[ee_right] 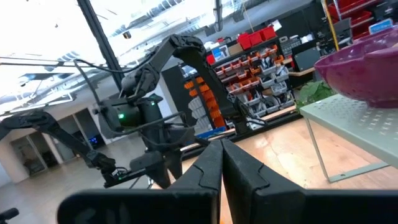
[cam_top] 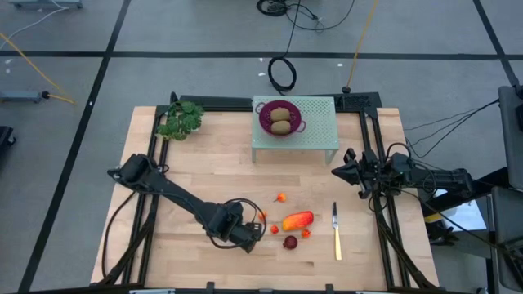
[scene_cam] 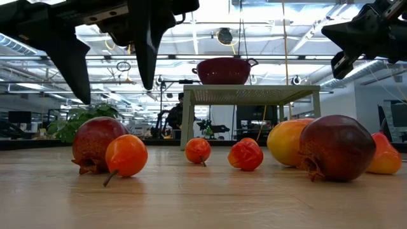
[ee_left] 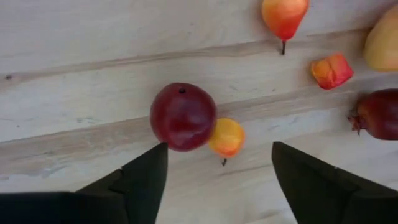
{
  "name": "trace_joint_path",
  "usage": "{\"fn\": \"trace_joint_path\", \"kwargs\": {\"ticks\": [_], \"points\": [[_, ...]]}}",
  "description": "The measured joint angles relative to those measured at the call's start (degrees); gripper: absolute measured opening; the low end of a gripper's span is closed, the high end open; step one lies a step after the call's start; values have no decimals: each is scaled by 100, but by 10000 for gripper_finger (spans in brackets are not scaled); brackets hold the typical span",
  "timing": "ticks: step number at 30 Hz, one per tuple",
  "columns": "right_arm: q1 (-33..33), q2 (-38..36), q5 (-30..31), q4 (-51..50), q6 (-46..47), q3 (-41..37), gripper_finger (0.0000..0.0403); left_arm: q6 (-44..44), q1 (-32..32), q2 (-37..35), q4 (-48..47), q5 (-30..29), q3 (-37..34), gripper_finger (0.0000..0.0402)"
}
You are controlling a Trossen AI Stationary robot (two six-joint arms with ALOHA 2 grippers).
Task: Pick & Place Fruit
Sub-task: Put the pomegranate into the strainer bowl on the shelf
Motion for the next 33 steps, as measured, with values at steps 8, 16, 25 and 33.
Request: {"fn": "trace_joint_path", "kwargs": {"ticks": [8,16,25,33], "points": [[-2,-1,46,1,7,-1,4,68,0,78,-95,-21,2,334],[-2,1,45,1,7,1,4,187,17,361,-101,201,0,344],[-2,-1,46,1,9,1,4,81,78,461,-227,163,0,345],[0,-1,44,1,9,0,4,16,125,450,-404,157,-18,344]]}}
